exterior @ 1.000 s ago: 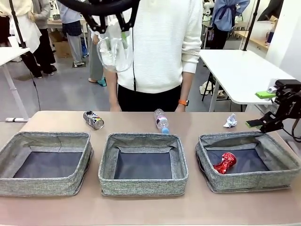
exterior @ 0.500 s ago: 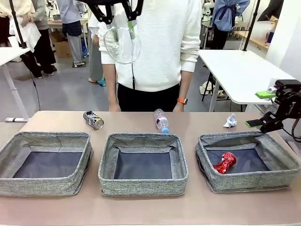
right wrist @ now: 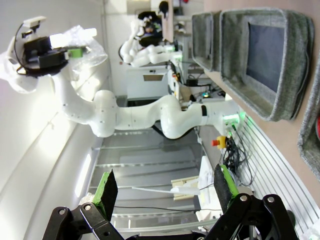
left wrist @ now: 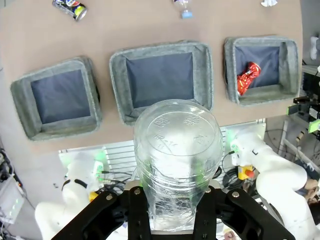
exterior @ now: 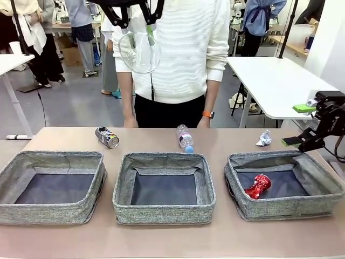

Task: Sort the waste into the appropriate baskets.
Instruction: Pick up the waste item pointed out by the person, then place the picked waste into the Fabric basket indicated by the person.

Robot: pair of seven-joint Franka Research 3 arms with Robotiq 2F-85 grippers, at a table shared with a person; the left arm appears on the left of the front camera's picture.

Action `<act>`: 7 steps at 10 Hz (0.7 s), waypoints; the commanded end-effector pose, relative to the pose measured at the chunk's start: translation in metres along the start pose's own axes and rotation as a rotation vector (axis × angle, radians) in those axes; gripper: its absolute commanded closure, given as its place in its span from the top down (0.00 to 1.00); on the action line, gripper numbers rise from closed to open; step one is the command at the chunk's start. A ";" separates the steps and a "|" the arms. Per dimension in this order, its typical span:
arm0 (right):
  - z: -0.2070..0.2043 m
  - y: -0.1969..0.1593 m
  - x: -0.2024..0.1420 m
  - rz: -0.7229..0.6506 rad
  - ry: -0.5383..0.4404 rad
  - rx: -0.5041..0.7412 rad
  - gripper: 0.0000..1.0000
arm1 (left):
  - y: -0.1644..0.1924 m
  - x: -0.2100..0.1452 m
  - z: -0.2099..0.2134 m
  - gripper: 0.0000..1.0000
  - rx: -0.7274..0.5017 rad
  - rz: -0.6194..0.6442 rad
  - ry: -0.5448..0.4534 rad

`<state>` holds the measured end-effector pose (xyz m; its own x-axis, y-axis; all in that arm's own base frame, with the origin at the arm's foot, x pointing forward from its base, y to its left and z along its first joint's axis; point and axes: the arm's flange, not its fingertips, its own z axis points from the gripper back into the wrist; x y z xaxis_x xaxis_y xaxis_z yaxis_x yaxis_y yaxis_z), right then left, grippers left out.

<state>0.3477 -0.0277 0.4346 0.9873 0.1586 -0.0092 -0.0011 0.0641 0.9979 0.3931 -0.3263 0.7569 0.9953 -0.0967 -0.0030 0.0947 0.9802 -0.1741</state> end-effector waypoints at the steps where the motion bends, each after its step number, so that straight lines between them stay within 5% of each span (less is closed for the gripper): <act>1: 0.001 0.005 0.001 -0.013 -0.004 0.011 1.00 | 0.000 0.000 0.001 0.36 0.006 0.009 -0.005; 7: 0.001 0.005 0.001 -0.013 -0.004 0.011 1.00 | 0.000 0.000 0.001 0.36 0.006 0.009 -0.005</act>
<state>0.3477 -0.0277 0.4346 0.9873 0.1586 -0.0092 -0.0010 0.0641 0.9979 0.3931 -0.3263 0.7569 0.9953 -0.0966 -0.0030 0.0946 0.9802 -0.1740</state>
